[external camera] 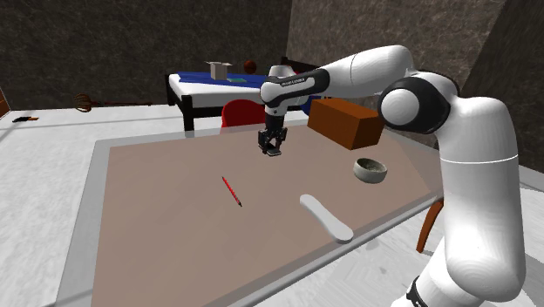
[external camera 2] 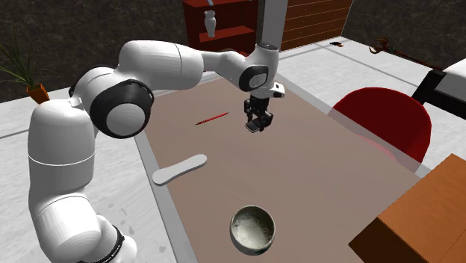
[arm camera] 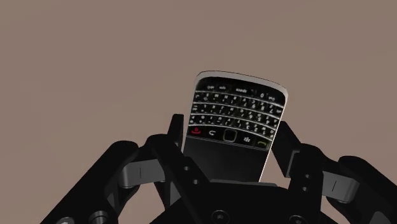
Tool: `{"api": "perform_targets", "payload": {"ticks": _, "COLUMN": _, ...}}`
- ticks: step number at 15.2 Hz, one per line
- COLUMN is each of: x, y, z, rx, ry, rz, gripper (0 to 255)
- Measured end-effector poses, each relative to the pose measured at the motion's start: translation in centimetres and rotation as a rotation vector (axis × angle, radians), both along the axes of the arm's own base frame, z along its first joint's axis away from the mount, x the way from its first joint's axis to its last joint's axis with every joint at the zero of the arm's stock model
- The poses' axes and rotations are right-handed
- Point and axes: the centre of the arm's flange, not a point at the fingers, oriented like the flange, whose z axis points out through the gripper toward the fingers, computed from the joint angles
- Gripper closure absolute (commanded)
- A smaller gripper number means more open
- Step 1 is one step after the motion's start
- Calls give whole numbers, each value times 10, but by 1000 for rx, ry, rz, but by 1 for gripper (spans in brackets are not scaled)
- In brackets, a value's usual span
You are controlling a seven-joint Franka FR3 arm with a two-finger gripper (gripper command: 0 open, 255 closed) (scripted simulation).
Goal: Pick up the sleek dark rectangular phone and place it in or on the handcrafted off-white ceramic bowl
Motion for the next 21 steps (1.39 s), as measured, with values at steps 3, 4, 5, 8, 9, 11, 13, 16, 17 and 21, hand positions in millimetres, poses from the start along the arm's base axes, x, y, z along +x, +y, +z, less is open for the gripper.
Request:
{"api": "perform_targets", "payload": {"ticks": 3, "x": 0, "y": -1, "z": 17, "rx": 0, "ry": 0, "rz": 0, "gripper": 255}}
{"api": "perform_targets", "payload": {"ticks": 4, "x": 0, "y": 0, "z": 22, "rx": 0, "ry": 0, "rz": 0, "gripper": 255}}
{"api": "perform_targets", "payload": {"ticks": 5, "x": 1, "y": -1, "z": 27, "rx": 0, "ry": 0, "rz": 0, "gripper": 255}}
{"api": "perform_targets", "payload": {"ticks": 8, "x": 0, "y": 0, "z": 43, "rx": 0, "ry": 0, "rz": 0, "gripper": 255}}
{"api": "perform_targets", "payload": {"ticks": 9, "x": 0, "y": 0, "z": 48, "rx": 0, "ry": 0, "rz": 0, "gripper": 255}}
{"api": "perform_targets", "payload": {"ticks": 11, "x": 0, "y": 1, "z": 58, "rx": 0, "ry": 0, "rz": 0, "gripper": 255}}
{"api": "perform_targets", "payload": {"ticks": 13, "x": 1, "y": 0, "z": 69, "rx": 0, "ry": 0, "rz": 0, "gripper": 255}}
{"api": "perform_targets", "payload": {"ticks": 16, "x": -6, "y": -4, "z": 78, "rx": 0, "ry": 0, "rz": 0, "gripper": 255}}
{"api": "perform_targets", "payload": {"ticks": 17, "x": -14, "y": -10, "z": 80, "rx": 0, "ry": 0, "rz": 0, "gripper": 255}}
{"api": "perform_targets", "payload": {"ticks": 21, "x": -56, "y": -39, "z": 84, "rx": 0, "ry": 0, "rz": -1, "gripper": 255}}
